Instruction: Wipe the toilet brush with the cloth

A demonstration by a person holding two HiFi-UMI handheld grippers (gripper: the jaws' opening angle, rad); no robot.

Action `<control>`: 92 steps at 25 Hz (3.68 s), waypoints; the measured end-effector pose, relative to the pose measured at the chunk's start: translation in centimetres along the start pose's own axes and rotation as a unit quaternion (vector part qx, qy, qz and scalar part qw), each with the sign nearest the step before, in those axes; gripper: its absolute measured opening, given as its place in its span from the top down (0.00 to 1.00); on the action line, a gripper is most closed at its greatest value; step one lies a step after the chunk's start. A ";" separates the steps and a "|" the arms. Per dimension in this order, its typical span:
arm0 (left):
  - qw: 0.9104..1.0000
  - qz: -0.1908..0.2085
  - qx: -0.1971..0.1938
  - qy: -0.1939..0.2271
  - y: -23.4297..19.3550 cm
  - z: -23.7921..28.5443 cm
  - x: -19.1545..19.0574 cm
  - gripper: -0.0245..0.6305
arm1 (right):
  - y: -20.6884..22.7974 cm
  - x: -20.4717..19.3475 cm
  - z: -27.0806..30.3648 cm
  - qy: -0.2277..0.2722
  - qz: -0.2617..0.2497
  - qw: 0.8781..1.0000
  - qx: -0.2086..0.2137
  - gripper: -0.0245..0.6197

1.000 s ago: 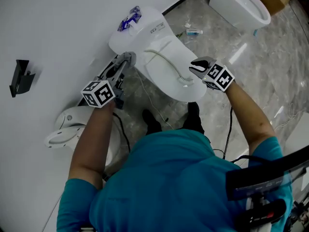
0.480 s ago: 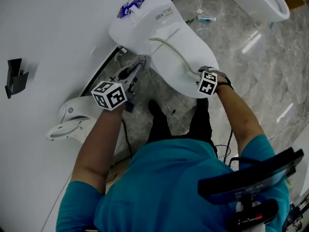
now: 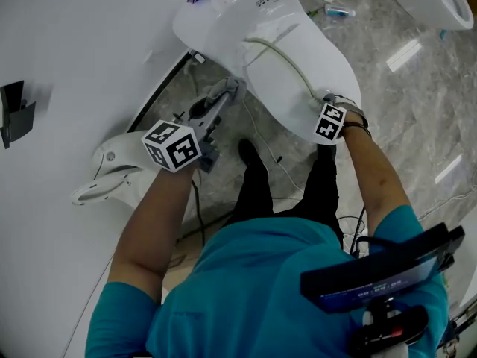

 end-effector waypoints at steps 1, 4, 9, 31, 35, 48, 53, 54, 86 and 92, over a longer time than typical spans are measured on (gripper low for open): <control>1.000 -0.001 -0.001 -0.001 -0.1 0.0 -0.2 0.89 | 0.0 0.0 0.4 -0.004 -0.003 1.000 -0.004 0.62; 1.000 0.001 -0.003 -0.001 -0.1 0.0 -0.4 0.89 | 0.0 -0.1 0.6 -0.011 -0.018 1.000 -0.003 0.67; 1.000 0.000 -0.003 0.002 0.3 -0.2 -0.3 0.89 | -0.5 -0.3 -1.2 0.008 0.003 1.000 0.010 0.70; 0.976 0.184 -0.064 0.100 14.4 -6.5 15.8 0.89 | 1.1 12.0 -39.4 0.365 0.064 0.928 0.028 0.70; 0.951 0.278 -0.085 0.102 18.1 -8.6 19.5 0.89 | 0.1 14.1 -45.0 0.405 0.044 0.912 0.050 0.70; 0.885 0.448 -0.104 0.070 23.5 -10.9 23.5 0.89 | -1.1 18.4 -53.0 0.435 -0.020 0.898 0.072 0.70; 0.885 0.453 -0.093 0.056 23.4 -10.0 23.7 0.89 | -0.9 18.9 -53.5 0.430 -0.041 0.899 0.071 0.70; 0.886 0.451 -0.089 0.055 23.3 -9.9 23.9 0.89 | -0.9 19.0 -53.6 0.431 -0.041 0.898 0.072 0.70; 0.894 0.441 -0.016 0.079 21.2 -10.7 27.0 0.89 | -2.6 19.7 -54.7 0.446 -0.098 0.884 0.097 0.70; 0.894 0.440 -0.002 0.085 20.9 -11.0 27.8 0.89 | -3.0 19.6 -55.0 0.446 -0.112 0.883 0.099 0.70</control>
Point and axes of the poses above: the fingertips, and each gripper's own axes: z forward along the fingers, y to its right, x out of its top, the point moved 5 cm from there along -z, backward along the fingers
